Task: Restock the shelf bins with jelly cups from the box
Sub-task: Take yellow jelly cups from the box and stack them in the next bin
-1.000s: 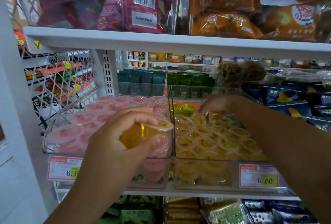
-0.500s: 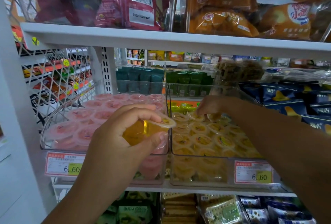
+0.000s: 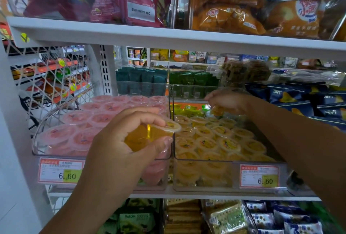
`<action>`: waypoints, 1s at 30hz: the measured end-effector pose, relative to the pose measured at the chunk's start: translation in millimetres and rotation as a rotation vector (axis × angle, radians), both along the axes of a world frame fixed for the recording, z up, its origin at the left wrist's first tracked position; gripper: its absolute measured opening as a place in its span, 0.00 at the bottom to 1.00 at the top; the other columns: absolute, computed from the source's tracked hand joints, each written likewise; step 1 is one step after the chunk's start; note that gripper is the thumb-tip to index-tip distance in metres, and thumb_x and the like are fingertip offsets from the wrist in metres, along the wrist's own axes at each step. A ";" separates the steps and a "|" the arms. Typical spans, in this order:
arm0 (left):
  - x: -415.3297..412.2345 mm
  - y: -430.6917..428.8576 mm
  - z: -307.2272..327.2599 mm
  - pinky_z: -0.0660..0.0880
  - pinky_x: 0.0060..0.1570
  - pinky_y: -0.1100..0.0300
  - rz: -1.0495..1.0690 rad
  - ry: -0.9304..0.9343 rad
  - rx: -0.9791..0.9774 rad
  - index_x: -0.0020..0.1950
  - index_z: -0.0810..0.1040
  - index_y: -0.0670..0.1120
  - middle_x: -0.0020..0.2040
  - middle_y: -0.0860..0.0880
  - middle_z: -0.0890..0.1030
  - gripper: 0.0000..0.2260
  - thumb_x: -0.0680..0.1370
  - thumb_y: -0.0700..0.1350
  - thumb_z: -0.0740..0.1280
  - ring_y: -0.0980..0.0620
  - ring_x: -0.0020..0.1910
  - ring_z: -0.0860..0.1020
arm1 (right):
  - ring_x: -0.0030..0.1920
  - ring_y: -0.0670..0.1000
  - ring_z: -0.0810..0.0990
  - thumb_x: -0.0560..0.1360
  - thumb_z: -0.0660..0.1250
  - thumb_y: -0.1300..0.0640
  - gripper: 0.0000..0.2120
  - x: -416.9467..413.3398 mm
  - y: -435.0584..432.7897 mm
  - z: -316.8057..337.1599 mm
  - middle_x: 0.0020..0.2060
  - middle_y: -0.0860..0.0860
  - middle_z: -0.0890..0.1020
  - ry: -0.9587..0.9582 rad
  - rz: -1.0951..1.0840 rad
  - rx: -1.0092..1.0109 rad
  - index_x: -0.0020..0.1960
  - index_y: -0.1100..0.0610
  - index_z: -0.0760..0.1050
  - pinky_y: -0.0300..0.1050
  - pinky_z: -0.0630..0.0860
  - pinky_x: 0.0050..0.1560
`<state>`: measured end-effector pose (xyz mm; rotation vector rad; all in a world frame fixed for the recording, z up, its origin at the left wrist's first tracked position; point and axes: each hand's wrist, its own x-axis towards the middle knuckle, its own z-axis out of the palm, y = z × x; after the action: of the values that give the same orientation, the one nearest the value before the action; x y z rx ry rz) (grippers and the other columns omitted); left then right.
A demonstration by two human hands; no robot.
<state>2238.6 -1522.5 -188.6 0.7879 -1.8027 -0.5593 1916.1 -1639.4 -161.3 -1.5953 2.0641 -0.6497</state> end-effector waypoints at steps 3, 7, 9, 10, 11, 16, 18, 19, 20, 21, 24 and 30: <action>-3.0 1.2 -2.2 0.69 0.45 0.69 -0.009 0.022 0.028 0.46 0.79 0.63 0.52 0.68 0.79 0.12 0.65 0.56 0.76 0.68 0.53 0.76 | 0.57 0.53 0.77 0.72 0.68 0.69 0.19 -13.1 -4.0 -13.1 0.60 0.54 0.77 -0.154 -0.013 0.006 0.55 0.48 0.75 0.53 0.74 0.63; -3.3 1.0 -3.4 0.69 0.45 0.71 -0.007 0.020 0.035 0.46 0.79 0.63 0.53 0.69 0.78 0.13 0.64 0.57 0.77 0.69 0.53 0.76 | 0.53 0.52 0.79 0.71 0.66 0.74 0.20 -18.8 -3.4 -19.5 0.56 0.54 0.79 -0.013 -0.034 0.093 0.52 0.51 0.78 0.45 0.78 0.51; -2.9 0.1 -3.6 0.69 0.44 0.73 -0.015 0.029 0.043 0.45 0.79 0.63 0.52 0.69 0.78 0.11 0.64 0.55 0.73 0.69 0.52 0.76 | 0.55 0.51 0.79 0.70 0.68 0.72 0.22 -16.5 -0.4 -16.5 0.57 0.51 0.79 0.085 -0.009 0.170 0.58 0.51 0.78 0.45 0.78 0.56; -2.9 -0.2 -3.7 0.69 0.45 0.72 -0.018 0.023 0.040 0.45 0.79 0.63 0.52 0.68 0.78 0.12 0.65 0.54 0.75 0.69 0.52 0.76 | 0.55 0.51 0.79 0.70 0.69 0.70 0.23 -16.3 -0.5 -15.8 0.57 0.51 0.79 0.146 0.002 0.191 0.60 0.50 0.78 0.47 0.78 0.58; -2.8 -0.6 -4.2 0.70 0.45 0.70 -0.019 0.013 0.032 0.45 0.80 0.62 0.52 0.68 0.79 0.12 0.66 0.53 0.78 0.68 0.53 0.77 | 0.55 0.51 0.80 0.70 0.70 0.69 0.23 -16.0 -1.1 -15.2 0.57 0.50 0.79 0.197 0.008 0.208 0.59 0.48 0.79 0.49 0.79 0.57; -6.9 -3.4 -5.6 0.70 0.47 0.67 -0.025 -0.019 0.013 0.45 0.80 0.62 0.53 0.67 0.78 0.12 0.68 0.47 0.77 0.68 0.54 0.76 | 0.60 0.52 0.77 0.72 0.70 0.66 0.21 -9.4 4.4 -8.7 0.64 0.51 0.75 0.368 0.054 0.180 0.61 0.48 0.78 0.45 0.77 0.58; -11.0 -4.4 -2.5 0.69 0.49 0.65 -0.019 -0.051 -0.014 0.46 0.80 0.63 0.53 0.68 0.78 0.11 0.67 0.50 0.75 0.68 0.55 0.75 | 0.61 0.51 0.77 0.76 0.68 0.63 0.17 1.1 19.2 7.7 0.64 0.49 0.75 0.285 0.111 0.055 0.64 0.52 0.76 0.44 0.76 0.59; -13.5 -5.2 -0.4 0.69 0.49 0.65 -0.021 -0.065 -0.028 0.45 0.80 0.62 0.54 0.68 0.77 0.10 0.67 0.52 0.75 0.68 0.55 0.74 | 0.58 0.51 0.79 0.77 0.66 0.62 0.14 8.8 29.2 17.7 0.62 0.51 0.78 0.114 0.155 0.020 0.63 0.55 0.76 0.45 0.77 0.58; -16.4 -6.0 2.1 0.69 0.50 0.66 -0.024 -0.081 -0.047 0.44 0.80 0.62 0.54 0.68 0.77 0.09 0.67 0.52 0.75 0.69 0.56 0.74 | 0.55 0.51 0.81 0.78 0.65 0.61 0.13 19.0 41.3 28.9 0.59 0.53 0.80 -0.089 0.216 0.030 0.62 0.57 0.77 0.45 0.79 0.56; -19.6 -7.0 4.7 0.69 0.51 0.66 -0.026 -0.101 -0.070 0.44 0.80 0.62 0.54 0.68 0.77 0.09 0.67 0.52 0.76 0.68 0.56 0.74 | 0.52 0.52 0.83 0.77 0.64 0.60 0.13 29.0 54.0 39.0 0.56 0.56 0.82 -0.272 0.294 0.081 0.61 0.59 0.77 0.44 0.81 0.52; -31.7 -8.9 12.5 0.68 0.54 0.68 -0.035 -0.175 -0.128 0.46 0.81 0.62 0.55 0.67 0.76 0.09 0.67 0.54 0.74 0.67 0.58 0.73 | 0.46 0.53 0.84 0.73 0.64 0.59 0.18 53.9 86.0 58.3 0.52 0.60 0.83 -0.524 0.512 0.265 0.62 0.64 0.76 0.40 0.82 0.44; -54.7 -13.2 16.4 0.66 0.48 0.73 -0.037 -0.244 -0.131 0.62 0.70 0.66 0.57 0.71 0.70 0.25 0.70 0.52 0.75 0.71 0.56 0.70 | 0.34 0.49 0.83 0.69 0.67 0.67 0.10 53.7 96.0 61.2 0.39 0.57 0.83 -0.531 0.412 0.180 0.49 0.61 0.78 0.36 0.80 0.34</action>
<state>2183.8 -1535.7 -172.2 0.7599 -2.0584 -0.3761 1969.9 -1543.5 -100.1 -1.4813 1.3247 -0.6292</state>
